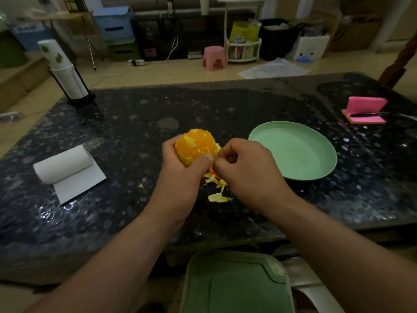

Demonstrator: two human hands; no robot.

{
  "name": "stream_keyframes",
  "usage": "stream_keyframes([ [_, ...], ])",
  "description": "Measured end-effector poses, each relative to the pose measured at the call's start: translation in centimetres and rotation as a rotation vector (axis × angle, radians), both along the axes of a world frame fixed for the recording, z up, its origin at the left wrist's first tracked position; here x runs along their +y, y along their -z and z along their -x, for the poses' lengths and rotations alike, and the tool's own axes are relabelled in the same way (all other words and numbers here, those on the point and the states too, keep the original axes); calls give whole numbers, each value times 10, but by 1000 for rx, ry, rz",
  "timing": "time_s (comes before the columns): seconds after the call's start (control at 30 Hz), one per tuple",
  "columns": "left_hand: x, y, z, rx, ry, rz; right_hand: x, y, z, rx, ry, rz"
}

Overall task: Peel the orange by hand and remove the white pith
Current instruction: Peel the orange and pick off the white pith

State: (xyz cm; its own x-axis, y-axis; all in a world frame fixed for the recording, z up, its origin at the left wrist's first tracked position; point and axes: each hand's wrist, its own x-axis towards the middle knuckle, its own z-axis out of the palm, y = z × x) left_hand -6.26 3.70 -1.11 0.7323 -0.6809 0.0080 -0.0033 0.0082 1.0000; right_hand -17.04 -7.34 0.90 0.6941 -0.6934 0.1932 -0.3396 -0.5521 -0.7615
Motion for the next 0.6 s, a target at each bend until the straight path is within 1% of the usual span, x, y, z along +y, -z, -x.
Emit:
stream_keyframes([
  [0.07,-1,-1,0,53,9,17,-2,-1,1,-21,5,-3],
  [0.2,0,-5,-6,289,46,108,-5,-2,5,-77,-61,-144],
  [0.27,1,-7,-9,322,46,129,-5,-3,6,-89,-103,-184],
  [0.37,1,-7,-11,291,48,123,-3,-4,5,-100,-129,-185],
  [0.47,2,-6,-8,216,40,85,-4,-3,4,-64,-92,-87],
  [0.6,2,-5,-3,72,-33,32,-1,-1,3,-16,-58,9],
])
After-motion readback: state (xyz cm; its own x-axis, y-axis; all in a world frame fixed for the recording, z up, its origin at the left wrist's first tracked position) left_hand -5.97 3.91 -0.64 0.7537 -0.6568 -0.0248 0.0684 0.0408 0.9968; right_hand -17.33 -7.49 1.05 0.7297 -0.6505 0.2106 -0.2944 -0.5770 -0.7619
